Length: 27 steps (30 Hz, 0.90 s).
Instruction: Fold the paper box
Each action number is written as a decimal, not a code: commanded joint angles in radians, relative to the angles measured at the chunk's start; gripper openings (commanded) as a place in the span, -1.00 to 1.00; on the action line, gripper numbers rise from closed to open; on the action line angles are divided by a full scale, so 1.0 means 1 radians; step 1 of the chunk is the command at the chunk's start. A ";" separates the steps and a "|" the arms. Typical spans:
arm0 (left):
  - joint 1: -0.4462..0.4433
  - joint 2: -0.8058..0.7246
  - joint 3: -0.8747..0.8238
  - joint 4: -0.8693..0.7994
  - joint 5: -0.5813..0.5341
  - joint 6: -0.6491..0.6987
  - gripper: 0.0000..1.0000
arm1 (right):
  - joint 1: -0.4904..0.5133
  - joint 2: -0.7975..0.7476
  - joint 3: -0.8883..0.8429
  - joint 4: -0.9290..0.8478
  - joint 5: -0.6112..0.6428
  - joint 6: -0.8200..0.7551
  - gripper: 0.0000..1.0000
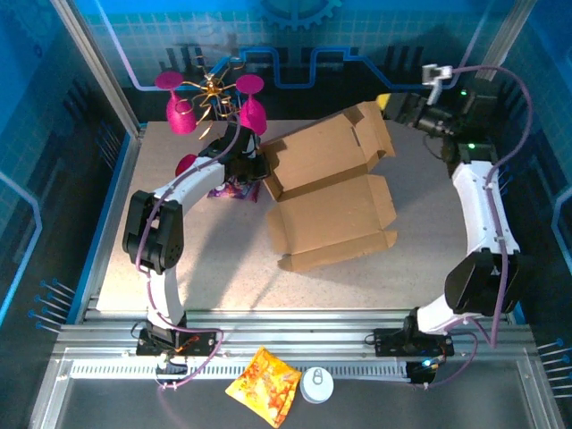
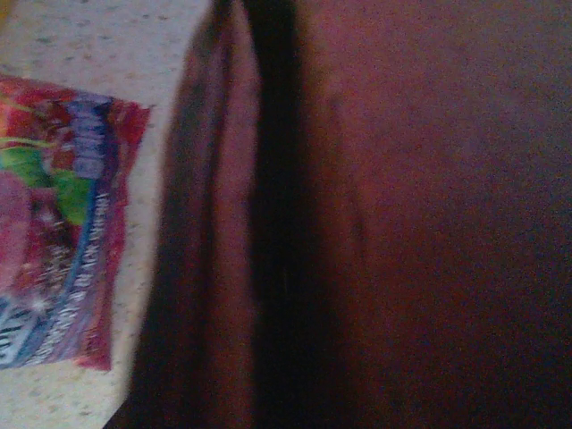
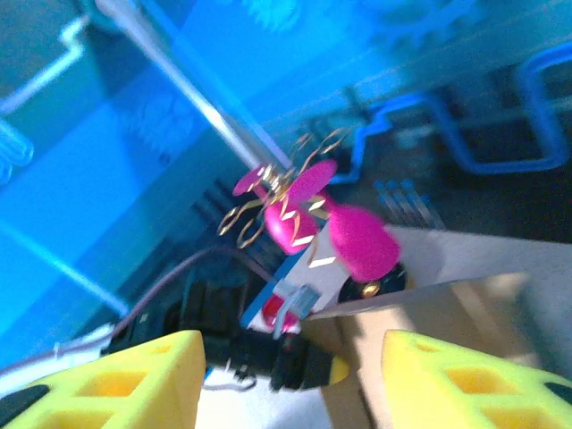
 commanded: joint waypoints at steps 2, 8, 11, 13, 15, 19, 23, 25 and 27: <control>0.025 -0.040 0.001 0.056 0.129 0.015 -1.00 | -0.118 0.063 -0.070 0.223 -0.081 0.182 0.08; 0.039 -0.035 0.007 0.057 0.172 0.029 -1.00 | -0.139 0.316 -0.038 0.973 -0.302 0.823 -0.10; 0.039 -0.022 0.021 0.048 0.173 0.025 -1.00 | -0.076 0.389 -0.041 1.226 -0.350 1.038 -0.27; 0.040 -0.018 0.025 0.050 0.170 0.021 -1.00 | -0.044 0.396 -0.069 1.234 -0.374 1.032 -0.32; 0.040 -0.017 0.031 0.045 0.166 0.022 -1.00 | -0.043 0.367 -0.108 1.157 -0.362 0.945 -0.30; 0.039 -0.008 0.043 0.027 0.152 0.021 -1.00 | -0.027 0.294 -0.100 0.827 -0.376 0.672 -0.29; 0.039 -0.006 0.046 0.025 0.135 0.015 -1.00 | -0.014 0.259 -0.130 0.704 -0.364 0.567 -0.30; 0.039 -0.006 0.049 0.021 0.129 0.015 -1.00 | -0.008 0.224 -0.145 0.558 -0.353 0.443 -0.28; 0.039 -0.005 0.055 0.012 0.128 0.020 -1.00 | 0.000 0.189 -0.127 0.330 -0.336 0.256 -0.24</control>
